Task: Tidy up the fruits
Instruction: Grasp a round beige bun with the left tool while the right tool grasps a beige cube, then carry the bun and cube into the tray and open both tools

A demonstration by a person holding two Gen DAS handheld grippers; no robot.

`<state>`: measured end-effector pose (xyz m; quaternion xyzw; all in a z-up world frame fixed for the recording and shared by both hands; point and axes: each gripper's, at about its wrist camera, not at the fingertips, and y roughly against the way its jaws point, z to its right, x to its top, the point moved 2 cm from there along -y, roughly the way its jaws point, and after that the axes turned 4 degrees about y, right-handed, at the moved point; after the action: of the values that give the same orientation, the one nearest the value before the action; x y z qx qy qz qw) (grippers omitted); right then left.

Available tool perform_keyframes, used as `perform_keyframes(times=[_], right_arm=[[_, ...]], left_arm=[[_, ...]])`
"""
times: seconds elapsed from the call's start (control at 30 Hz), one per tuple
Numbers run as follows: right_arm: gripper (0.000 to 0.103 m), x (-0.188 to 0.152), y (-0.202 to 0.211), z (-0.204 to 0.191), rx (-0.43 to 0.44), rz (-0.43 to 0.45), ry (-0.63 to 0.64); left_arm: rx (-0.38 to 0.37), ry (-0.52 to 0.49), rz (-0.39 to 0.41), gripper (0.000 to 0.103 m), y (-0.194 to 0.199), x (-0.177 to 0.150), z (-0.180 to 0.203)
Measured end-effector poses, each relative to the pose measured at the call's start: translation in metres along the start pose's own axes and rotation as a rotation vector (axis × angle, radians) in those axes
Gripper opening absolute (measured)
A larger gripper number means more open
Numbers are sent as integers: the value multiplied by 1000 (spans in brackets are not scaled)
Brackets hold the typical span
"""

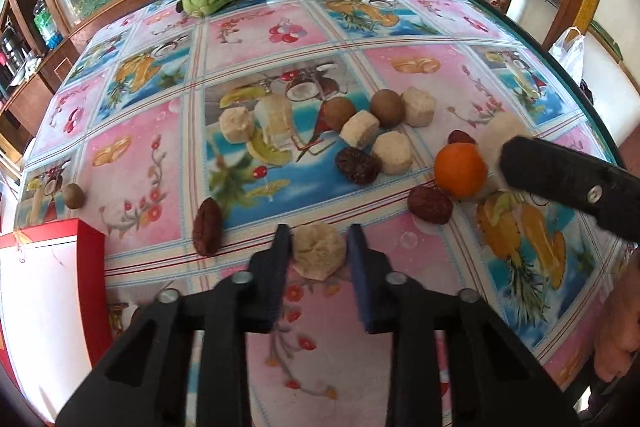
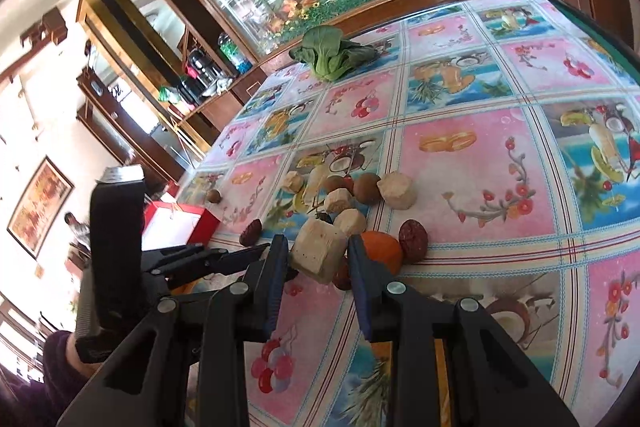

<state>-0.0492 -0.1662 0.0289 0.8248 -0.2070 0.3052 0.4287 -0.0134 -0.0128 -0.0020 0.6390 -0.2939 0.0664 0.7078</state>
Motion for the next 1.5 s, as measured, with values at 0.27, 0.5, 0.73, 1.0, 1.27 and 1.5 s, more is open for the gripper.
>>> perform_keyframes(times=[0.27, 0.5, 0.73, 1.0, 1.27, 1.5], right_arm=[[29, -4, -5, -11, -89, 11, 96], [29, -9, -12, -22, -151, 21, 181], [29, -8, -37, -76, -7, -14, 189], [29, -15, -95, -184, 153, -104, 318], [29, -22, -149, -220, 135, -205, 367], [29, -28, -172, -230, 113, -282, 358]], left_arm=[[24, 30, 49, 29, 14, -9, -4], [41, 138, 170, 29, 64, -33, -31], [153, 291, 267, 29, 125, -75, -106], [242, 429, 281, 29, 143, -111, -174], [241, 481, 248, 30, 127, -129, -199], [257, 473, 200, 30, 112, -140, -207]])
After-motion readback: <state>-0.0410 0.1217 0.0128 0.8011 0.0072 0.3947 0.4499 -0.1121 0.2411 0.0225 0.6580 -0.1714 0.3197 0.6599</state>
